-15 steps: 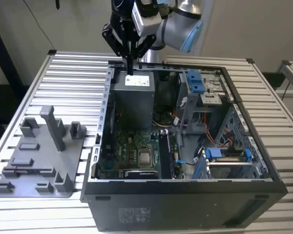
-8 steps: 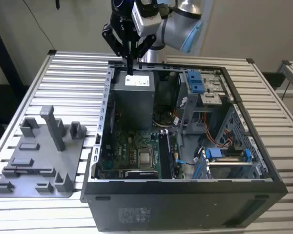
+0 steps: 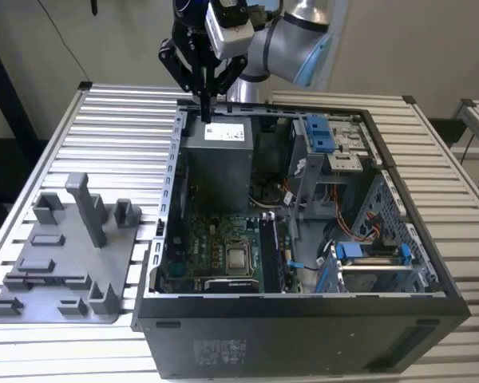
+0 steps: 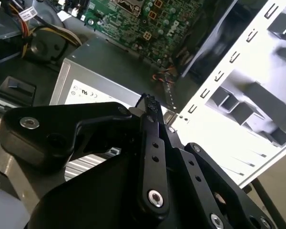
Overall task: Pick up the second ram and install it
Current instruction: 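Reach for the second ram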
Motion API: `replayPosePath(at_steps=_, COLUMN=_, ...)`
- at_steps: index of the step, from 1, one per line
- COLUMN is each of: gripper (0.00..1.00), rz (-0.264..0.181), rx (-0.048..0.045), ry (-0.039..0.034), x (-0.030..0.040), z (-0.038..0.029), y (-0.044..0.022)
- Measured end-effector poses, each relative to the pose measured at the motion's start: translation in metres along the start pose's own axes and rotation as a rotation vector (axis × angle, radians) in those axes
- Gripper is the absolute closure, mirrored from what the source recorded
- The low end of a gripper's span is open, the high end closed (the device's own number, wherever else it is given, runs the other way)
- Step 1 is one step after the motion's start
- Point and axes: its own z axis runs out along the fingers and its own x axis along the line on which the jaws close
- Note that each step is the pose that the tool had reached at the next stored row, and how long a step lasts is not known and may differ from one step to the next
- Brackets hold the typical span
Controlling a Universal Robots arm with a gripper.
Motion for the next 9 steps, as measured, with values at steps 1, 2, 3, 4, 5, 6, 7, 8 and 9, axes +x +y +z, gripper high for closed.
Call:
replayPosePath(at_steps=1, gripper=0.89, rz=0.0, rx=0.0, ry=0.0, x=0.0018, z=0.0, y=-0.0001)
replayPosePath(at_steps=2, gripper=0.89, rz=0.0, rx=0.0, ry=0.0, x=0.0039, z=-0.0001, y=-0.0003)
replayPosePath(at_steps=3, gripper=0.89, rz=0.0, rx=0.0, ry=-0.0001, x=0.006, z=-0.0001, y=-0.0004)
replayPosePath(at_steps=4, gripper=0.89, rz=0.0, rx=0.0, ry=-0.0001, x=0.0082, z=-0.0001, y=-0.0006)
replayPosePath(at_steps=5, gripper=0.89, rz=0.0, rx=0.0, ry=0.0, x=0.0104, z=-0.0002, y=-0.0007)
replayPosePath(at_steps=6, gripper=0.89, rz=0.0, rx=0.0, ry=-0.0001, x=0.0128, z=-0.0002, y=-0.0009)
replayPosePath(at_steps=7, gripper=0.89, rz=0.0, rx=0.0, ry=0.0, x=0.0149, z=-0.0002, y=-0.0011)
replayPosePath(at_steps=8, gripper=0.89, rz=0.0, rx=0.0, ry=0.0, x=0.017, z=-0.0003, y=-0.0012)
replayPosePath(at_steps=9, gripper=0.89, rz=0.0, rx=0.0, ry=0.0, x=0.0192, z=-0.0003, y=-0.0013)
